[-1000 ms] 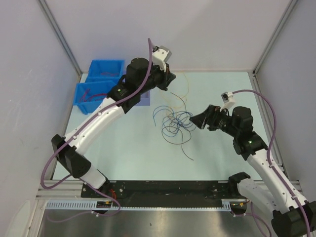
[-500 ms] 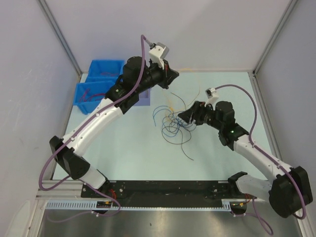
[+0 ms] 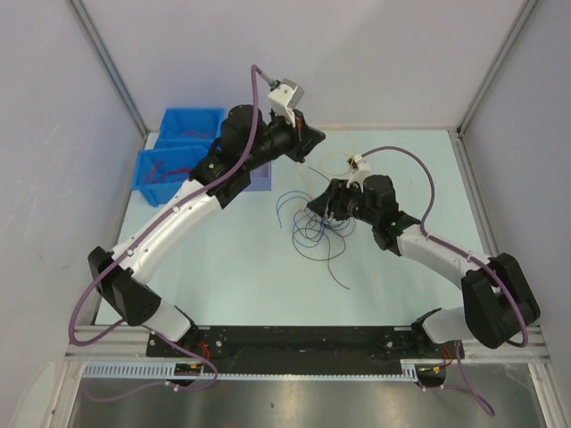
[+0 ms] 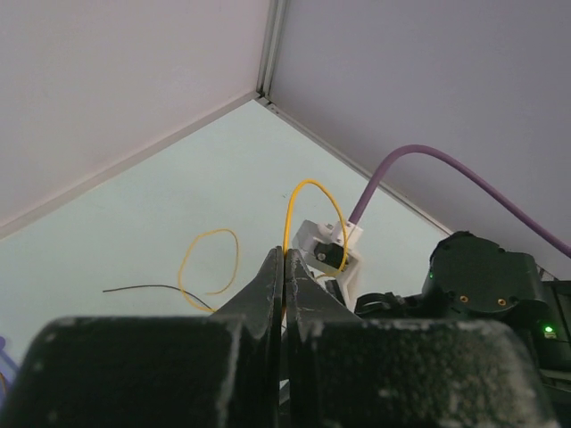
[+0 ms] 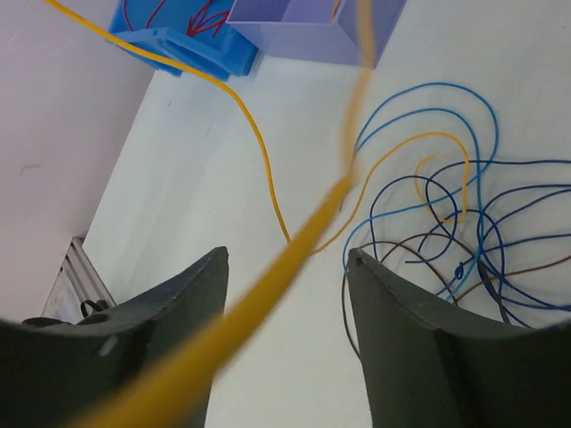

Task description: Untangle the cables

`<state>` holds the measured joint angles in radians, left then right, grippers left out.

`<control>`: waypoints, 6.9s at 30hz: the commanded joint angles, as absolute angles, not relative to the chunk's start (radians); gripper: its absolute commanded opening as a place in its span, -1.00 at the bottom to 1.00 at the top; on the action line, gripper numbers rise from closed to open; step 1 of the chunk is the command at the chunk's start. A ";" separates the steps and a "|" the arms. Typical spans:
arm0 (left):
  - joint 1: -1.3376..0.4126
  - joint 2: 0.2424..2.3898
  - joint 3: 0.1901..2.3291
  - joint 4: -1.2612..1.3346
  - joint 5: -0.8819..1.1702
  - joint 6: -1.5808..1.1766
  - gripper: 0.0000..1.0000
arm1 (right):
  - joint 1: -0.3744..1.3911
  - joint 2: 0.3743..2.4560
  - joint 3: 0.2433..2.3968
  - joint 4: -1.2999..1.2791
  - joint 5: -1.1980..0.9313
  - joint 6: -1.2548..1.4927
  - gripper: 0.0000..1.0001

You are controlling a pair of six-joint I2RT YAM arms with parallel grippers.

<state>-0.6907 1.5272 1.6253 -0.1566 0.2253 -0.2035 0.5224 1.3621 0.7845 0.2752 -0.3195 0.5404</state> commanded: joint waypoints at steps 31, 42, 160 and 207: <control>-0.689 1.336 1.598 -0.137 0.154 -0.172 -1.00 | 0.583 1.309 0.992 0.203 -0.209 0.450 -1.00; -0.689 1.120 1.342 -0.063 0.042 -0.186 -0.98 | 0.575 1.218 1.264 0.092 -0.244 0.439 -1.00; -0.270 1.477 1.101 -0.006 0.203 -0.476 0.35 | 0.565 1.820 1.593 -0.130 -0.032 0.560 0.40; -0.624 1.652 0.745 0.270 0.213 -0.468 0.29 | 0.466 1.141 0.835 -0.385 0.129 0.577 0.40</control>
<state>-0.6155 1.6245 0.7258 0.2150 0.2306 -0.4561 0.4725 1.1606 0.8444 -0.3996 0.1192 0.5903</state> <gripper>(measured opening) 0.676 0.704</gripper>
